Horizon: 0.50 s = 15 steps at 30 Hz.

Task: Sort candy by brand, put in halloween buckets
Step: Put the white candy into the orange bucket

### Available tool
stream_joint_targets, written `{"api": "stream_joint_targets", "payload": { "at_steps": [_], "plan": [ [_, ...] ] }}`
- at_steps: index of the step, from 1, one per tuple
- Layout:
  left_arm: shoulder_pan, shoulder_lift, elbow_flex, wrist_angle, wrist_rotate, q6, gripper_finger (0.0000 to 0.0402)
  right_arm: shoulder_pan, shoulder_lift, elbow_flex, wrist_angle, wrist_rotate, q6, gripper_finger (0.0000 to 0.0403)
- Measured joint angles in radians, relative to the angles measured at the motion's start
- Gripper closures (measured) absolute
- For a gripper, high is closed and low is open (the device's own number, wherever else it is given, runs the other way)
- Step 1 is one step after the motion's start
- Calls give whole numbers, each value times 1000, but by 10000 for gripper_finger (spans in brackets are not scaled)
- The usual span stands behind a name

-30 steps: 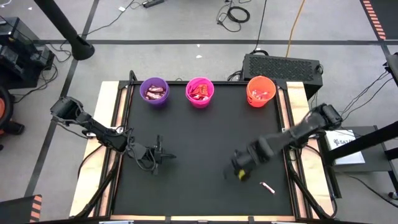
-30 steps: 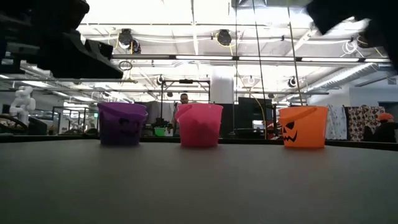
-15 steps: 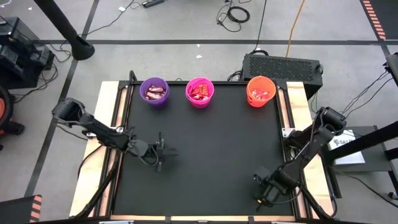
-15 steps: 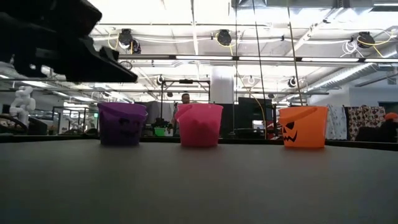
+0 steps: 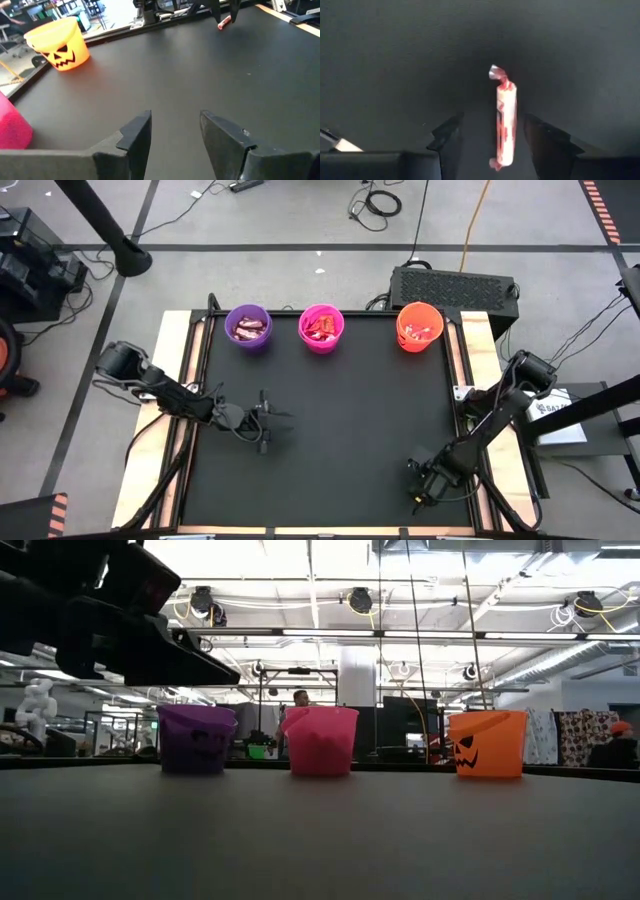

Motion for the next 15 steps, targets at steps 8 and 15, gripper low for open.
{"api": "stream_joint_targets", "payload": {
  "at_steps": [8, 15],
  "plan": [
    [-2, 4, 0, 0, 9, -50, 226, 0, 0, -35, 18, -1, -20, 276],
    [-2, 4, 0, 0, 75, -70, 226, -9, -1, -35, 14, 7, -56, 385]
  ]
}}
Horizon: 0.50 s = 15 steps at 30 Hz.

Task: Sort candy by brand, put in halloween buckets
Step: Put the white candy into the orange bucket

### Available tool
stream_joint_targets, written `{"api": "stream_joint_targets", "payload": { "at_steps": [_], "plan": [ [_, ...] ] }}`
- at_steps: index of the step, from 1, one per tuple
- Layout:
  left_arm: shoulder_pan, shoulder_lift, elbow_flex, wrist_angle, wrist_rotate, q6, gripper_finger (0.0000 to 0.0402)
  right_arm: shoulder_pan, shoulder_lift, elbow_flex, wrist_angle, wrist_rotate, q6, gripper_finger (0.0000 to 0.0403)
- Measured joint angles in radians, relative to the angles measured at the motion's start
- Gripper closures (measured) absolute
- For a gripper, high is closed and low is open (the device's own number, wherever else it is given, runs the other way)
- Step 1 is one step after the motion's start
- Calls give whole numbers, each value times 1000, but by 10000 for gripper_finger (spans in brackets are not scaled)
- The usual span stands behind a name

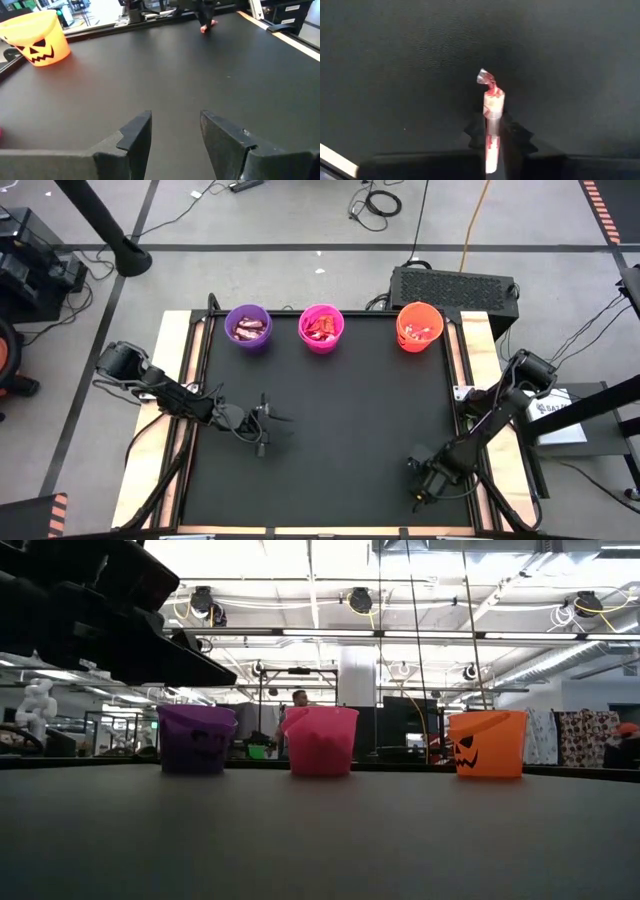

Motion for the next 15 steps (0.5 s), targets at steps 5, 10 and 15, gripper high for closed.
{"api": "stream_joint_targets", "payload": {
  "at_steps": [5, 10, 15],
  "plan": [
    [0, 0, 0, 2, 0, 0, 226, -47, 0, 0, -1, 17, -77, 373],
    [1, 0, 0, 3, -1, 6, 226, -154, 0, 0, -11, 70, -237, 358],
    [23, 0, 0, 6, -1, 6, 226, -315, 0, 2, -27, 163, -482, 357]
  ]
}}
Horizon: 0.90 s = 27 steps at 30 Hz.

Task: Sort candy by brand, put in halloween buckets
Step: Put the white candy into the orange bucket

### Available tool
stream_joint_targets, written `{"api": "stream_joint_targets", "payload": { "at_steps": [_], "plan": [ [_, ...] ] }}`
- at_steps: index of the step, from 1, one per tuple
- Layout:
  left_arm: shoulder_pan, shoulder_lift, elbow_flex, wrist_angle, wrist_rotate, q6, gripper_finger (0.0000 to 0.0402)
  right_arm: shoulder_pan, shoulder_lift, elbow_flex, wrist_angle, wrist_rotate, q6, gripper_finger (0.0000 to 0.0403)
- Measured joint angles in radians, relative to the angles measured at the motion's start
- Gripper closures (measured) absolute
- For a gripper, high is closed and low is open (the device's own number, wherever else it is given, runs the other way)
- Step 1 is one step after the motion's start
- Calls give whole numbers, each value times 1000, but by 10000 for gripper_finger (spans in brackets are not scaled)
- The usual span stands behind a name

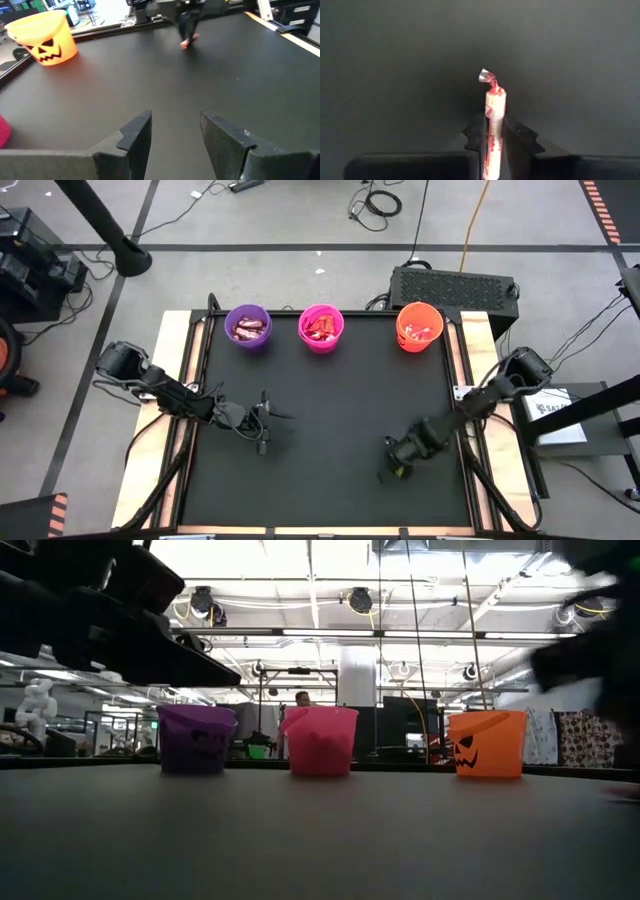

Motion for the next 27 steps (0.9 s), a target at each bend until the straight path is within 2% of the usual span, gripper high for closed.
{"api": "stream_joint_targets", "payload": {
  "at_steps": [3, 7, 10, 15, 18, 21, 27],
  "plan": [
    [18, 0, 0, 0, -1, -1, 226, -124, 3, 26, -46, 81, -168, 357],
    [32, 0, 0, 0, -1, -7, 226, -294, 3, 132, -173, 184, -371, 356],
    [36, 0, 0, -1, -1, -8, 226, -418, 3, 252, -311, 325, -479, 356],
    [36, 0, 0, -1, -1, -10, 226, -601, 2, 467, -554, 570, -522, 356],
    [36, 0, 0, -2, -1, -28, 226, -711, 2, 553, -646, 674, -515, 356],
    [35, 0, 0, -3, 0, -57, 226, -820, 1, 576, -686, 735, -518, 356],
    [35, 0, 0, 0, -1, -62, 226, -1040, 1, 531, -630, 748, -581, 356]
  ]
}}
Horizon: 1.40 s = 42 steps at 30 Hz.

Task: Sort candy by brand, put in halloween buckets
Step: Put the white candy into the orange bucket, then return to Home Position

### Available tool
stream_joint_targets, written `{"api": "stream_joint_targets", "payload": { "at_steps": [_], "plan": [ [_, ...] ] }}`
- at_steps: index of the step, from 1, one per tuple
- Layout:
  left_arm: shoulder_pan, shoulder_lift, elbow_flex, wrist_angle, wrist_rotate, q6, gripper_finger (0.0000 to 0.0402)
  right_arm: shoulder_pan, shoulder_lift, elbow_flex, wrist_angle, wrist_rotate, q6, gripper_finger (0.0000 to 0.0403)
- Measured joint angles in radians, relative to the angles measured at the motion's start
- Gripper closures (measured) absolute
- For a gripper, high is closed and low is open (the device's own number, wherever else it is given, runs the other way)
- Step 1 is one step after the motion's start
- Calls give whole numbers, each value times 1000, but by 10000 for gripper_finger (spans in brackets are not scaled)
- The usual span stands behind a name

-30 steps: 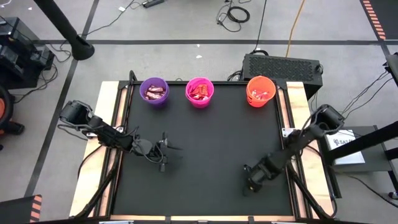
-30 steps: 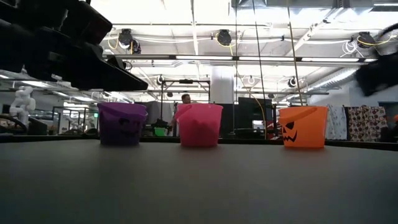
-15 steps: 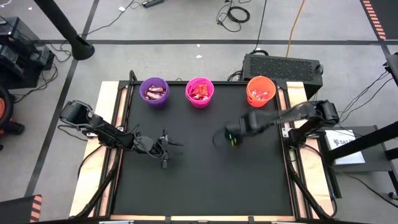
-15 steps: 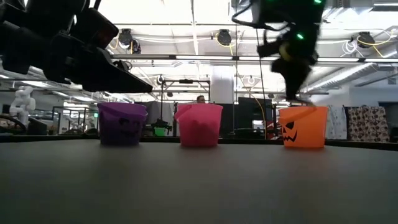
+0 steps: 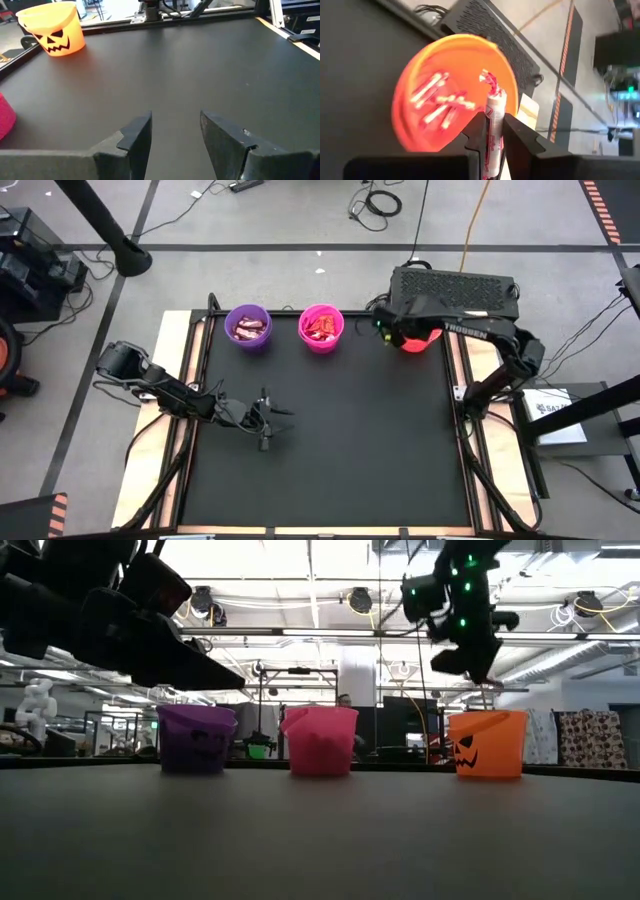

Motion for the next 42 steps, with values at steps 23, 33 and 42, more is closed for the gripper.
{"api": "stream_joint_targets", "payload": {
  "at_steps": [23, 33, 42],
  "plan": [
    [51, 0, 0, 76, -172, -20, 226, -189, 0, -128, 261, -29, -179, 316],
    [49, -87, 0, 13, -173, -5, 226, -179, 0, -45, 90, -33, -195, 250],
    [53, -504, 1, -304, -238, 27, 226, 25, -240, 19, 58, -108, -115, 252]
  ]
}}
